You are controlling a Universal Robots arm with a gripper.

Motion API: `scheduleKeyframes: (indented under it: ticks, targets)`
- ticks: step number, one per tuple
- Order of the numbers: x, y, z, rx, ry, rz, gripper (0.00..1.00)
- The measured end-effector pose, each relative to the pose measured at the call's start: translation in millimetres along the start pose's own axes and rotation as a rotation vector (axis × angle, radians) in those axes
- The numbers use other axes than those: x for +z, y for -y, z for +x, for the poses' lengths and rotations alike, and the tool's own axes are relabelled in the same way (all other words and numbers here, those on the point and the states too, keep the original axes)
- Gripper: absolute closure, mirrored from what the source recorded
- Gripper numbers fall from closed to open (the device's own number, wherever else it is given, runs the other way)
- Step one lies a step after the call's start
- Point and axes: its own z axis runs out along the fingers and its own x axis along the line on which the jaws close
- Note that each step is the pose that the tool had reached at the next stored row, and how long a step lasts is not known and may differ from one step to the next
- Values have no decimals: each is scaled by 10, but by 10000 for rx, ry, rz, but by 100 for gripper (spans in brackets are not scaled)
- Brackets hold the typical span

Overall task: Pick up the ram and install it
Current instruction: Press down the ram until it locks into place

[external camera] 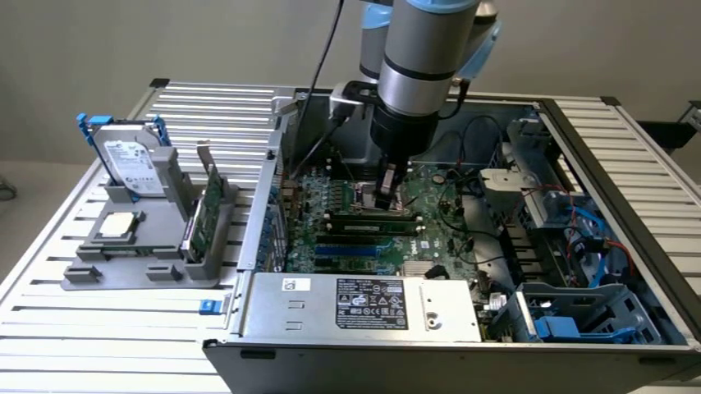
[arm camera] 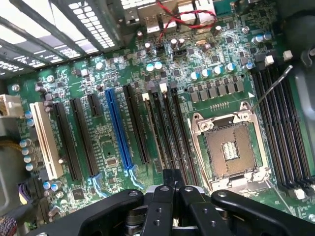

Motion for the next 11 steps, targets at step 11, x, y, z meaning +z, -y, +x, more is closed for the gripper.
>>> scheduleKeyframes:
  ticks: [11]
  targets:
    - [0, 0, 0, 1910, 116, -16, 89]
